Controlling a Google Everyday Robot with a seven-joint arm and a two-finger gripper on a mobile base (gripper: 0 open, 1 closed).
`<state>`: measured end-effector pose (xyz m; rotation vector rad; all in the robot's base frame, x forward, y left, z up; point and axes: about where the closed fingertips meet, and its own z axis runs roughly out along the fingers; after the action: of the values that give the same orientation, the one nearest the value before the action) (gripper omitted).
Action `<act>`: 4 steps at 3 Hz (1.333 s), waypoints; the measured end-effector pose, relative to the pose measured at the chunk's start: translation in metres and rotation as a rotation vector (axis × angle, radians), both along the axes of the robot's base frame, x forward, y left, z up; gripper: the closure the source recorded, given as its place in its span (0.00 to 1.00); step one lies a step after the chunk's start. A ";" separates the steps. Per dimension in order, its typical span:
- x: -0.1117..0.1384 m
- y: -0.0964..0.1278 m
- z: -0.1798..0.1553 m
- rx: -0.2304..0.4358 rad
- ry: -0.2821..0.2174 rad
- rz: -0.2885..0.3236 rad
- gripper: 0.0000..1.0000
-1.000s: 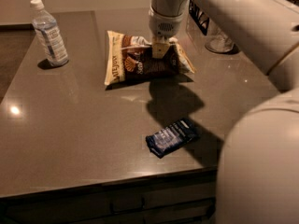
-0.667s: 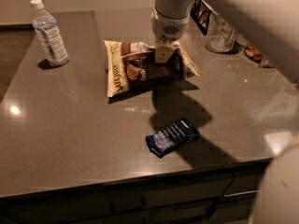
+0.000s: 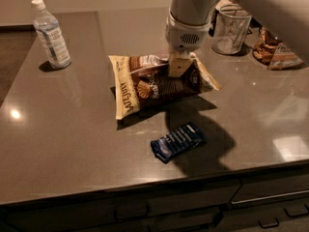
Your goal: Move brown chip bag near rxbar blueberry
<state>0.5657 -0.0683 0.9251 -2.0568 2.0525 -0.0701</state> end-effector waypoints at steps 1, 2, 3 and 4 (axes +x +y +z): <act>-0.022 -0.003 -0.001 0.004 0.060 -0.026 0.82; -0.039 -0.005 0.002 0.030 0.118 -0.089 0.60; -0.057 -0.010 0.005 0.093 0.194 -0.208 0.28; -0.066 -0.012 0.006 0.128 0.226 -0.259 0.05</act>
Offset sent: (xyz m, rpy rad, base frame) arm -0.0689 -0.0123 0.0062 0.0476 0.2274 -0.1818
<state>0.4997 -0.0800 0.9310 -1.7844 2.3797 0.2544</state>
